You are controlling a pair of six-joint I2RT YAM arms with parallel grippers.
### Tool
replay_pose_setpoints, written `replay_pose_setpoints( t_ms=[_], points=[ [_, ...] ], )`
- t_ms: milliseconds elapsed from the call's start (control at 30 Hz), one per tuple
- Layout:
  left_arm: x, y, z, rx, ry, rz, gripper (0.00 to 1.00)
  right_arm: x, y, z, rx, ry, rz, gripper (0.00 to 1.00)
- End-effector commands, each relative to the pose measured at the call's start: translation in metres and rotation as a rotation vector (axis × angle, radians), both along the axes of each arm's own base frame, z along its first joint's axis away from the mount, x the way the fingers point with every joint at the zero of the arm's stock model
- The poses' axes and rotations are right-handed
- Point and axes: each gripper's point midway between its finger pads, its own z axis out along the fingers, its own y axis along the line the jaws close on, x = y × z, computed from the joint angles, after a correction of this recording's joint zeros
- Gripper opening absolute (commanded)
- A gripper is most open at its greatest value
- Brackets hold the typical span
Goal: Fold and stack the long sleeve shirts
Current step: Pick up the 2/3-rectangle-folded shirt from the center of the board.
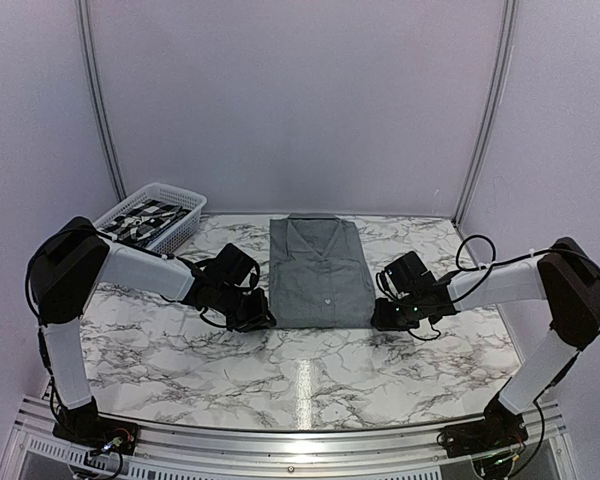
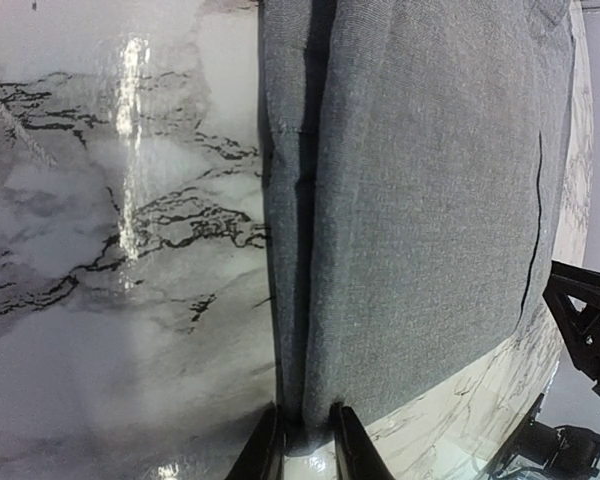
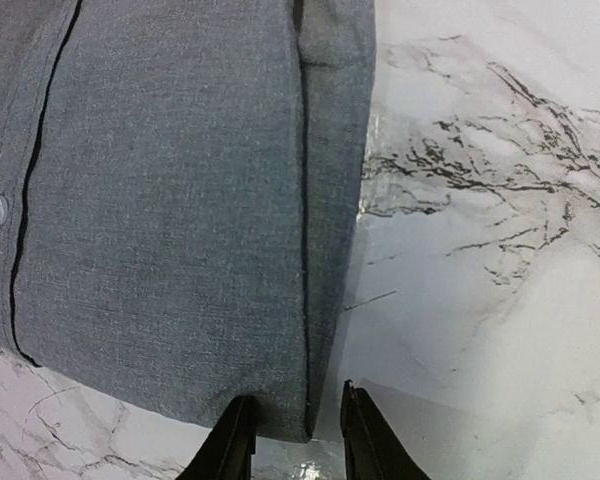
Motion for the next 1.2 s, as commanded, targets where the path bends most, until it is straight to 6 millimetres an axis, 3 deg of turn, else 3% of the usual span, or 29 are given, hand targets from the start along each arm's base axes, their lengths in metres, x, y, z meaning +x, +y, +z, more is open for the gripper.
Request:
replay_pose_setpoints(
  t_ms=[0, 333, 500, 600, 767, 1167],
  points=[
    [-0.014, 0.015, -0.026, 0.082, 0.049, 0.002, 0.18, -0.027, 0.003, -0.017, 0.008, 0.124, 0.024, 0.3],
    [-0.015, 0.013, -0.028, 0.085, 0.05, -0.003, 0.15, -0.033, -0.001, -0.023, 0.01, 0.149, 0.001, 0.27],
    [-0.014, 0.012, -0.026, 0.08, 0.042, -0.001, 0.1, -0.032, 0.001, -0.021, 0.028, 0.147, -0.008, 0.19],
    [-0.013, 0.011, -0.022, 0.073, 0.032, -0.002, 0.07, -0.027, 0.004, -0.014, 0.043, 0.125, -0.02, 0.15],
    [-0.01, 0.007, -0.014, 0.051, 0.012, -0.005, 0.0, -0.018, 0.01, 0.002, 0.07, 0.085, -0.01, 0.0],
    [-0.025, 0.012, 0.02, 0.03, -0.073, -0.031, 0.0, -0.033, 0.01, 0.036, 0.147, 0.015, 0.032, 0.0]
  ],
)
